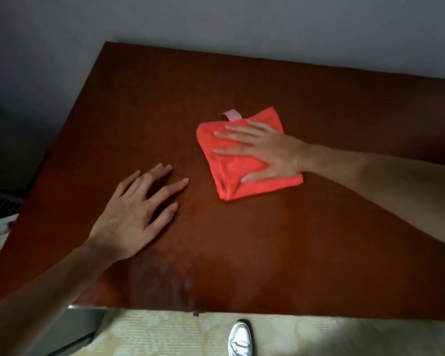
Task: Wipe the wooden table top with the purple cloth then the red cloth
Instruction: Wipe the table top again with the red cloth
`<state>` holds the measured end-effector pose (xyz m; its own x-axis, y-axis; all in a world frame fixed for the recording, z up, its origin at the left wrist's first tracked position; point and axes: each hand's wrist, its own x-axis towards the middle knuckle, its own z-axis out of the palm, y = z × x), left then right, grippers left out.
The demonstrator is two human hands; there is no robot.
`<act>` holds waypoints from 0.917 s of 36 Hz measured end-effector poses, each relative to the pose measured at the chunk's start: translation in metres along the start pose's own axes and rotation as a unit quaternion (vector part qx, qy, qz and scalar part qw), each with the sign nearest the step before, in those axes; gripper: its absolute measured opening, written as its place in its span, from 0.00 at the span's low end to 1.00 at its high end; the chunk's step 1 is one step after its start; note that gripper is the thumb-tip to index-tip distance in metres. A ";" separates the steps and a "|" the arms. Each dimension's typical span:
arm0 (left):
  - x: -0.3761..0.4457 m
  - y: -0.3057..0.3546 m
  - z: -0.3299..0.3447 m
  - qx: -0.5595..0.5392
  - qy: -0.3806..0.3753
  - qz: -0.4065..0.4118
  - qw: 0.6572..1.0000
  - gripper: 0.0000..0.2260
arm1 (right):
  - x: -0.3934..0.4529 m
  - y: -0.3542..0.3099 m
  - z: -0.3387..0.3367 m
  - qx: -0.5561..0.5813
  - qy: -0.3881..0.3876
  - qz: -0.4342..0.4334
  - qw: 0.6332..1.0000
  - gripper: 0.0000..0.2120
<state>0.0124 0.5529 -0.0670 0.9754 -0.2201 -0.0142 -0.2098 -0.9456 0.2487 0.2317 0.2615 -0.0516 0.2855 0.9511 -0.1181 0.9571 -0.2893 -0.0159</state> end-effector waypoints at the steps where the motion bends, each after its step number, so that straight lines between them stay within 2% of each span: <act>1: 0.001 0.000 0.000 -0.001 -0.005 -0.001 1.000 0.23 | 0.009 0.018 -0.001 -0.004 0.004 0.009 1.000 0.38; 9: 0.003 -0.002 -0.001 -0.017 -0.013 0.004 1.000 0.23 | 0.074 0.135 -0.016 0.028 0.007 0.154 0.988 0.40; 14: 0.005 -0.001 -0.001 -0.011 -0.003 0.013 1.000 0.23 | 0.099 0.155 -0.024 0.065 0.023 0.236 0.969 0.48; 17: 0.005 -0.002 0.000 -0.014 -0.003 0.014 1.000 0.23 | 0.099 0.153 -0.026 0.073 0.032 0.251 0.965 0.51; 22: 0.003 -0.004 0.003 -0.007 0.009 0.028 1.000 0.23 | 0.102 0.130 -0.020 0.083 0.039 0.310 0.946 0.44; 26: 0.003 -0.004 0.002 -0.027 0.016 0.031 0.999 0.22 | 0.101 0.087 -0.015 0.086 0.053 0.372 0.923 0.40; 29: 0.002 -0.005 0.002 -0.113 0.063 0.016 0.991 0.23 | 0.096 0.034 -0.011 0.086 0.053 0.380 0.919 0.39; 31: 0.000 -0.005 -0.001 -0.213 0.114 -0.026 0.970 0.23 | 0.088 -0.007 -0.007 0.090 0.053 0.383 0.918 0.41; 33: -0.002 -0.006 -0.002 -0.266 0.159 -0.048 0.949 0.20 | 0.081 -0.053 -0.006 0.095 0.052 0.381 0.918 0.44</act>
<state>0.0114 0.5598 -0.0663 0.9773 0.0244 0.2105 -0.1374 -0.6837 0.7167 0.2045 0.3542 -0.0547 0.8817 0.4664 -0.0716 0.4539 -0.8798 -0.1413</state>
